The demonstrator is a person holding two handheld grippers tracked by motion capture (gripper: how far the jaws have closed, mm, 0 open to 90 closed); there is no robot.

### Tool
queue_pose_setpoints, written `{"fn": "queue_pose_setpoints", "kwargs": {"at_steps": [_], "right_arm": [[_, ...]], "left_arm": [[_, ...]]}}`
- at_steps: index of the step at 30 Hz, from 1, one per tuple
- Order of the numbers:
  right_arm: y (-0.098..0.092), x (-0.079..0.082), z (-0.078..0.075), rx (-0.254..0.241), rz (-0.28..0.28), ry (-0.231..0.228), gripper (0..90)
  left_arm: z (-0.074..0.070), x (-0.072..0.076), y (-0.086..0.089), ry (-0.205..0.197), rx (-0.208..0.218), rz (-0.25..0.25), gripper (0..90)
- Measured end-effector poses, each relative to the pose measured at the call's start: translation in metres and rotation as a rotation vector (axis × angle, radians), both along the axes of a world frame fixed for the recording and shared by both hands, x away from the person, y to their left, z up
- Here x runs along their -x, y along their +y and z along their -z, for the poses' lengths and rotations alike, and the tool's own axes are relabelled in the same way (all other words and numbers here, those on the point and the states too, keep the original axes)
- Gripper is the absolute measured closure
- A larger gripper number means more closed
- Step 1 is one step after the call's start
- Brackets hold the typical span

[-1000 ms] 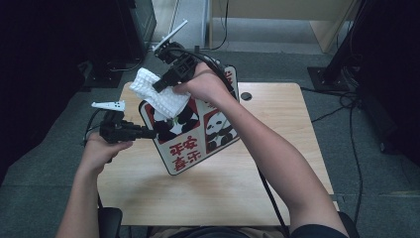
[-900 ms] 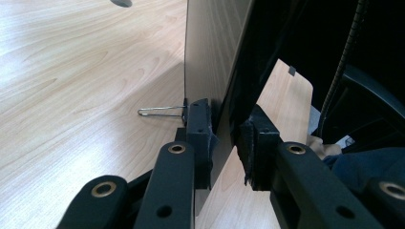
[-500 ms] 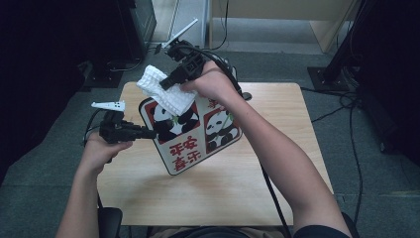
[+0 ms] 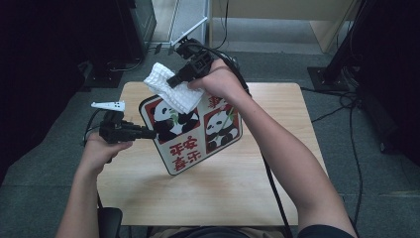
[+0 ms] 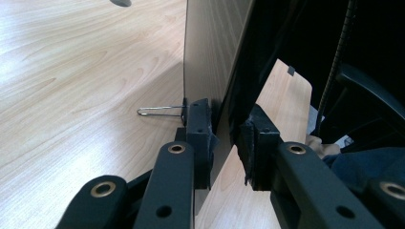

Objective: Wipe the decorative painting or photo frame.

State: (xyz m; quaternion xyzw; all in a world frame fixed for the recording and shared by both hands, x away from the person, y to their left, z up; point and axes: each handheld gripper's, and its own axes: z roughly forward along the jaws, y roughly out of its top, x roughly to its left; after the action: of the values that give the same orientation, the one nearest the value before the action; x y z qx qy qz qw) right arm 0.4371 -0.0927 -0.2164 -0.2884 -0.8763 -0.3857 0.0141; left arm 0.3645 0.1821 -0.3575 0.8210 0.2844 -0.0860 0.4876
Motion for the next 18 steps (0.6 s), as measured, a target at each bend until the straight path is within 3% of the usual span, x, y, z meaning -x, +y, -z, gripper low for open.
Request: {"fn": "queue_pose_setpoints", "kwargs": {"at_steps": [18], "right_arm": [[-0.021,-0.006,0.000,-0.004,0.031,0.008,80.1]], "left_arm": [[0.001,0.000,0.001,0.005,0.003,0.003,75.7]]}}
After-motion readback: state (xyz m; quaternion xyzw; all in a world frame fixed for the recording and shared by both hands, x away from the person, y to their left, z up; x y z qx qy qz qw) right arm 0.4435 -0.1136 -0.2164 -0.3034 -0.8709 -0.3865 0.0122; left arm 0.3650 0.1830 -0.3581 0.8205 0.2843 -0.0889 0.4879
